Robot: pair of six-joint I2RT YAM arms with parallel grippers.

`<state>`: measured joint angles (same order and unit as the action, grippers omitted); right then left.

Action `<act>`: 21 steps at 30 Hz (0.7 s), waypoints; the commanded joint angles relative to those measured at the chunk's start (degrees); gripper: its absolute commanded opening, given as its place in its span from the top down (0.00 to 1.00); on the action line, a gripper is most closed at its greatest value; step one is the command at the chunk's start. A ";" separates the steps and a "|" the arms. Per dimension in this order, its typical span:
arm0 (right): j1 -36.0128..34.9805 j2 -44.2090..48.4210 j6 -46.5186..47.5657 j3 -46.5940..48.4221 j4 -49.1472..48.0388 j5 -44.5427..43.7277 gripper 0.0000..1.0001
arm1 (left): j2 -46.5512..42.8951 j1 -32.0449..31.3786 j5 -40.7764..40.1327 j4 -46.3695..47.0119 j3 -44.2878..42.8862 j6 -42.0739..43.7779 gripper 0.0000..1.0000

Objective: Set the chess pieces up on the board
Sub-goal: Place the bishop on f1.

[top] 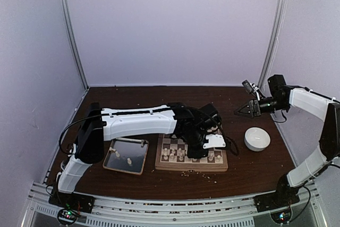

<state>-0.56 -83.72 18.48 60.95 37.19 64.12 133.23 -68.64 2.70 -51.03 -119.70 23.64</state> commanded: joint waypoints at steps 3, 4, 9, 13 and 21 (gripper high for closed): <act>0.33 -0.95 1.95 2.02 2.04 1.57 0.46 | 1.10 -0.48 1.63 0.65 -2.44 1.02 0.96; 0.38 -1.00 2.10 2.06 2.20 1.63 0.46 | 1.15 -0.52 1.74 0.63 -2.39 1.01 0.96; 0.38 -1.37 2.69 2.28 2.83 1.95 0.46 | 1.63 -0.57 3.18 0.62 -2.58 1.06 0.96; 0.38 -1.66 3.20 2.55 3.43 2.26 0.46 | 2.17 -0.70 3.33 0.58 -2.83 0.97 0.96; 0.39 -1.88 4.14 2.84 4.47 2.56 0.46 | 3.12 -0.70 2.85 0.58 -3.26 0.75 0.96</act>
<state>-0.56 -85.21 21.30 61.71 40.58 65.34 135.24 -69.10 5.15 -51.07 -120.88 23.99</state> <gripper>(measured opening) 0.538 0.089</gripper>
